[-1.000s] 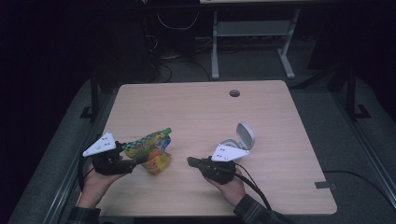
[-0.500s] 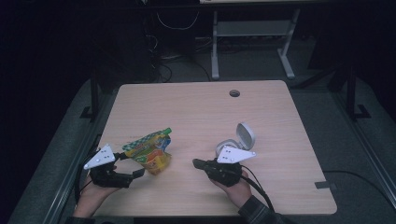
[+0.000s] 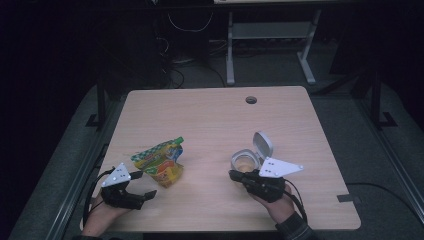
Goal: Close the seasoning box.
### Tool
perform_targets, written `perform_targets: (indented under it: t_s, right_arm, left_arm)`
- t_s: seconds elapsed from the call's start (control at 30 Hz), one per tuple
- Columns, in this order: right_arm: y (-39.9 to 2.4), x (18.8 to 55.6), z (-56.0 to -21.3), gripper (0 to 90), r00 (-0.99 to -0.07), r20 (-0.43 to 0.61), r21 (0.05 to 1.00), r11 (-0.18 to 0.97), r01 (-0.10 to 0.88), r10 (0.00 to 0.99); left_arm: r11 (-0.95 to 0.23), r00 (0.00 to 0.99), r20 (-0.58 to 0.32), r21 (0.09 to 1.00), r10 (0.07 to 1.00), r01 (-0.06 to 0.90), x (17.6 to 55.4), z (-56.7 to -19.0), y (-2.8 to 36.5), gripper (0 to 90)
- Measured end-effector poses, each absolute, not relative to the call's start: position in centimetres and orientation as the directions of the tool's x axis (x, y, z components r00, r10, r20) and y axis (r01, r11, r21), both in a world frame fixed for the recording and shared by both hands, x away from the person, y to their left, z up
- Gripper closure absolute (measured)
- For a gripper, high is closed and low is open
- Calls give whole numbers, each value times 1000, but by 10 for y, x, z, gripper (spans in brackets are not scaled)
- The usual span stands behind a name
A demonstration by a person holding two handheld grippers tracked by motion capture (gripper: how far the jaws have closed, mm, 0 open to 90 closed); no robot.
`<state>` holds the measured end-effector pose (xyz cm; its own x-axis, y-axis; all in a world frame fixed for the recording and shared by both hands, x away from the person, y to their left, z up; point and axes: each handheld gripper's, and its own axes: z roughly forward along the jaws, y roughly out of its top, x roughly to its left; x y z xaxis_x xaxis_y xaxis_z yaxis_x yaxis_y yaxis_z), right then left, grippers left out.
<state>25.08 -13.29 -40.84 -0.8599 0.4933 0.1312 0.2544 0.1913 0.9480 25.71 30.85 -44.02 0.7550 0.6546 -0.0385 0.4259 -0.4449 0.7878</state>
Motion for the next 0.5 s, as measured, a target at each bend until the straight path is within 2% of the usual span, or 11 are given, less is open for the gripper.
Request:
perform_targets:
  t_s: [0.23,0.37,0.5]
  right_arm:
    - [-177,249,-406,898,-810,139,946,166,278,569]
    - [-195,250,-408,898,-777,100,945,186,270,621]
    - [-212,253,-410,898,-748,111,941,172,290,654]
  left_arm:
    - [-460,744,-36,766,667,449,261,-448,307,42]
    - [-480,742,-23,749,670,457,263,-451,306,0]
    - [-495,740,-16,734,673,466,264,-454,306,0]
